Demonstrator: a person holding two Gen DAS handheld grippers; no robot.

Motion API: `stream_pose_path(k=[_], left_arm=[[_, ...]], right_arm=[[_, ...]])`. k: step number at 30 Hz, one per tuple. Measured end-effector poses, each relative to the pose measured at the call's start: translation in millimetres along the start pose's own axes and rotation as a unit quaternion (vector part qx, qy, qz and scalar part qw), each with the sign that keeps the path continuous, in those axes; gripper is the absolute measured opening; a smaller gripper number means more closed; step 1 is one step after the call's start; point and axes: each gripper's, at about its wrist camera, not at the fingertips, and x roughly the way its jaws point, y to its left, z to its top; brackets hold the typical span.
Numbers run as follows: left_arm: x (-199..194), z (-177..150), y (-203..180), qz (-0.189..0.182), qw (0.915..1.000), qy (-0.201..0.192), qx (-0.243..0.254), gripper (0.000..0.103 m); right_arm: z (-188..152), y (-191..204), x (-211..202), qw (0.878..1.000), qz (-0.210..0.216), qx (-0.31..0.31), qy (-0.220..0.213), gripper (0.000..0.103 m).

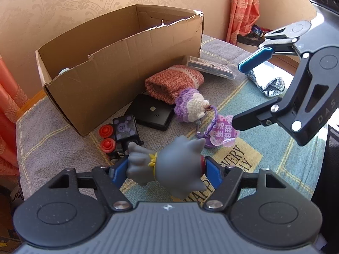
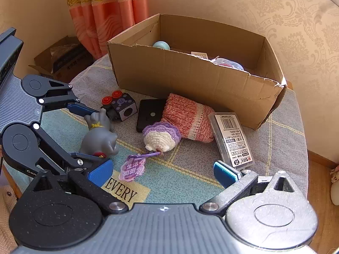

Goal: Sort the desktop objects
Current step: 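Grasp the grey cat toy with the left gripper while the right gripper grasps the purple crocheted keychain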

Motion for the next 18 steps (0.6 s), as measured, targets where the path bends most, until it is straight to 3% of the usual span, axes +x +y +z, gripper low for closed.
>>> stream_pose_path(k=[9,13,18], left_arm=[[-13.5,-12.9,10.6,0.013,0.9999,0.005,-0.006,0.074],[-15.1,-16.4,15.7,0.014,0.9998,0.004,-0.011,0.074],[-18.4,-16.6,18.0,0.013,0.9998,0.001,-0.013,0.074]], right_arm=[[7.5,2.0,16.9,1.000,-0.010,0.014,-0.004,0.099],[14.2,4.8,33.3,1.000,-0.026,0.013,0.012,0.083],[21.1,11.5,45.0,0.999,-0.030,0.007,0.008,0.079]])
